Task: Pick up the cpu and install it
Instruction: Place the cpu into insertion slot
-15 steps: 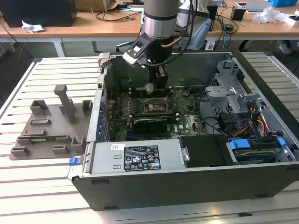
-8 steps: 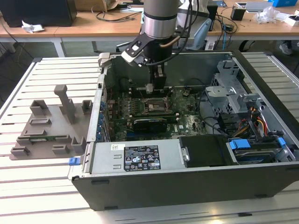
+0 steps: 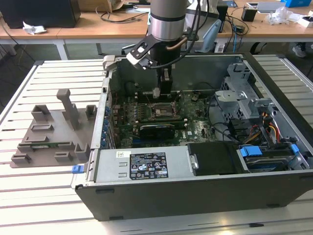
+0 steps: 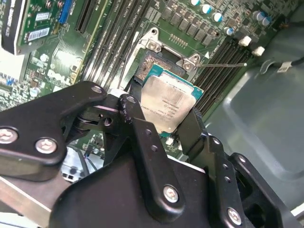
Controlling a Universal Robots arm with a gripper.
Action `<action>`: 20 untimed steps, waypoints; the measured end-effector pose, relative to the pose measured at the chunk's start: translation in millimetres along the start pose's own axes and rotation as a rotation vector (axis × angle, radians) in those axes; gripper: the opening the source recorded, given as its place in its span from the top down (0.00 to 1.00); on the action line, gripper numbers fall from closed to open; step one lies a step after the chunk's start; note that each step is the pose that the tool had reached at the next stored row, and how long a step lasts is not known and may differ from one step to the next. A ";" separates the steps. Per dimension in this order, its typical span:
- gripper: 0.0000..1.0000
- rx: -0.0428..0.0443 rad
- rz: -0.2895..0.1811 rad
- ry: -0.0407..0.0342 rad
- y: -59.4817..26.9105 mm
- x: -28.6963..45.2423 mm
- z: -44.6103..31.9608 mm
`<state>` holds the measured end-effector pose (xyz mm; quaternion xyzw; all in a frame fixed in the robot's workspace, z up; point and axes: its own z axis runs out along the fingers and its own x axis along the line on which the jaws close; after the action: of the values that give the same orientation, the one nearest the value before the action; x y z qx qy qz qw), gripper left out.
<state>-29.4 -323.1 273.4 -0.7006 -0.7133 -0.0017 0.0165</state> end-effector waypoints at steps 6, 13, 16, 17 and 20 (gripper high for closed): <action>0.45 0.0011 -0.037 -0.0021 0.0 -0.1 0.4; 0.45 0.0002 0.003 -0.0013 0.0 -0.1 2.2; 0.45 -0.0004 0.027 -0.0012 0.0 -0.1 2.6; 0.45 -0.0004 0.027 -0.0012 0.0 -0.1 2.6; 0.45 -0.0004 0.027 -0.0023 0.1 -0.2 4.9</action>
<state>-29.4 -323.2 268.6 -0.7102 -0.7038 -0.0008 0.0155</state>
